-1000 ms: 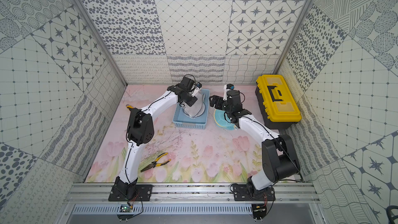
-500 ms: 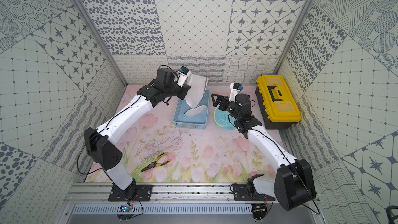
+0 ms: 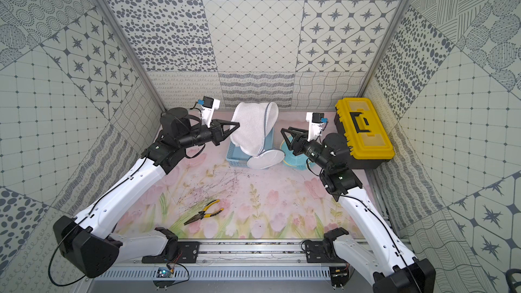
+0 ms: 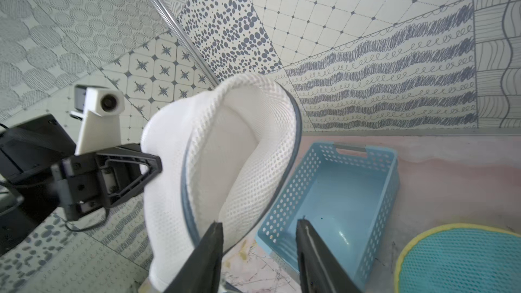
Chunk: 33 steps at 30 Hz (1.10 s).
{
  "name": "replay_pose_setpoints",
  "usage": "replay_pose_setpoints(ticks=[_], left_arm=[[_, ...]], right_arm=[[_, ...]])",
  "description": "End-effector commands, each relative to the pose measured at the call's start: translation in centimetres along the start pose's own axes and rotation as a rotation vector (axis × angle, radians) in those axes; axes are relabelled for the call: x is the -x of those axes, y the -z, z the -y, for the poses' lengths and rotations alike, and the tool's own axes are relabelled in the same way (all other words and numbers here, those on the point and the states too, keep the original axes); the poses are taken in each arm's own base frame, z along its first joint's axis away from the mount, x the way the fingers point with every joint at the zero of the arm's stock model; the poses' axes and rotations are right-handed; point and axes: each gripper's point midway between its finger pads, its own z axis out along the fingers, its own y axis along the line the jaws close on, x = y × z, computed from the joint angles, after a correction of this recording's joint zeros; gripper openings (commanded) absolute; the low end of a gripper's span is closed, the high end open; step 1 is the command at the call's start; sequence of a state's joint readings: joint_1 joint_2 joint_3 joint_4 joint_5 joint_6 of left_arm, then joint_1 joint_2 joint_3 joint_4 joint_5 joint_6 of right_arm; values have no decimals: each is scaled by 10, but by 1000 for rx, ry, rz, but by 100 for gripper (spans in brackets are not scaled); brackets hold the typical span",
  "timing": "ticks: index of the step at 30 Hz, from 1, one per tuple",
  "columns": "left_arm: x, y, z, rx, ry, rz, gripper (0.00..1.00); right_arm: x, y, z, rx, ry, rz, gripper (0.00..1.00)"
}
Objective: Turn the laundry bag inside out
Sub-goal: Turn over the laundry bag.
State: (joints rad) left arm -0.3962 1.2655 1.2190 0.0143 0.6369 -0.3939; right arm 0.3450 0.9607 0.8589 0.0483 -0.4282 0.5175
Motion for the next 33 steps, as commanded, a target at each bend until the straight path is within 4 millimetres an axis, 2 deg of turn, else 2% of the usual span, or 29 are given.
replay_pose_setpoints(ticks=[1,3,7,9,11,14,16,17,19,22,23,26,30,32,33], left_arm=[[20,25,75,-391,47,34,0],[18,28,82,-435,47,21,0],[8,29,80,-424,54,-4,0],[6,31,83,-447,63,-13,0],[4,32,85,-463,63,-22,0],[3,33,87,-474,60,-25,0],[3,35,89,-476,52,-24,0],[3,35,88,-471,50,-23,0],[2,35,88,-467,50,-21,0],[6,38,89,-496,79,-11,0],[11,41,90,-511,81,4,0],[20,46,87,-523,98,34,0],[22,49,87,-533,104,39,0],[20,48,85,-530,109,37,0],[19,46,83,-525,113,30,0]], right_arm=[[-14,-2,-20,105,36,-64,62],[-16,-1,-33,158,61,-75,61],[-15,4,-56,216,126,-85,46],[-17,2,-65,231,134,-115,44],[-19,-2,-62,197,128,-137,52],[-16,-5,-54,137,115,-122,75],[-14,-5,-52,128,105,-106,76],[-11,-2,-57,151,110,-85,72],[-14,-1,-58,162,107,-86,42],[-26,-4,-39,75,88,-133,4],[-30,-4,-31,41,82,-140,0],[-47,0,-8,-61,54,-172,0],[-60,11,29,-271,26,-217,0],[-58,14,35,-315,28,-219,8],[-56,16,32,-305,33,-213,19]])
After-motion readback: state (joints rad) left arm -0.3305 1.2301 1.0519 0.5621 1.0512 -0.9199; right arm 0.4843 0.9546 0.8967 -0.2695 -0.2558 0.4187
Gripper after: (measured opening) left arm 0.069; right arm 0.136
